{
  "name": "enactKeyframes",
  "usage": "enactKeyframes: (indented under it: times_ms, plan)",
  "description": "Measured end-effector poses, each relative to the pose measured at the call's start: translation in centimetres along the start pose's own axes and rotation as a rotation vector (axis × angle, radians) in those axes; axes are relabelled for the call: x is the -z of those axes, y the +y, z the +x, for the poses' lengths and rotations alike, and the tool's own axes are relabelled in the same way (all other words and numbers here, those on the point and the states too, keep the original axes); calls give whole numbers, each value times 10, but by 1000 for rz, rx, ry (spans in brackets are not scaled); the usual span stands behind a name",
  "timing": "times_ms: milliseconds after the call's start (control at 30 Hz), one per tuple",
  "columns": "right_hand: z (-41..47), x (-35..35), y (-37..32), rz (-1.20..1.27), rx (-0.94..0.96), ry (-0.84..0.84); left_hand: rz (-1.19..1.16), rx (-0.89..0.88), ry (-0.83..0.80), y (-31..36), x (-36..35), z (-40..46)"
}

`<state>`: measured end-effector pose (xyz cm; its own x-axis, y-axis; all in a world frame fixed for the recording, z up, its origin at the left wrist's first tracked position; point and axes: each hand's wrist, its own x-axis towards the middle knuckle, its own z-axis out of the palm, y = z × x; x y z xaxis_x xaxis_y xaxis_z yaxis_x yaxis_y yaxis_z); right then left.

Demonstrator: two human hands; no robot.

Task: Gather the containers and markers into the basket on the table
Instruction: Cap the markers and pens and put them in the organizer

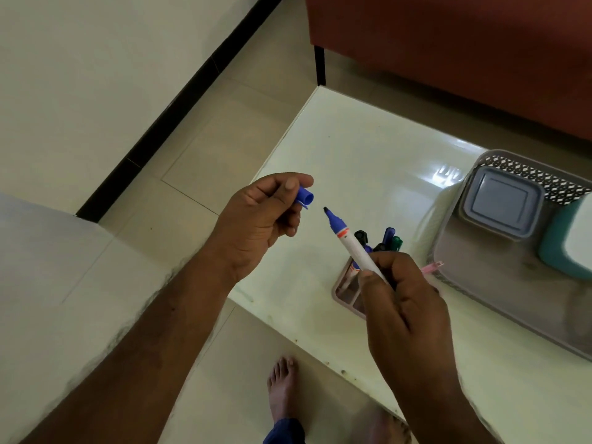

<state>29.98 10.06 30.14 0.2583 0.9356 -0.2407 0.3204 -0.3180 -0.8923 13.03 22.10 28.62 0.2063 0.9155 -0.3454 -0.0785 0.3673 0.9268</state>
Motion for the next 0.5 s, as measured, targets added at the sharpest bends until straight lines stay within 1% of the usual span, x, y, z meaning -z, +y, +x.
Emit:
enactKeyframes:
  times_ms: [200, 500]
  plan:
    - [-9, 18, 6, 33, -25, 13, 81, -45, -26, -6, -31, -6]
    - [-9, 25, 18, 0, -44, 29, 230, -72, -94, -11, -59, -15]
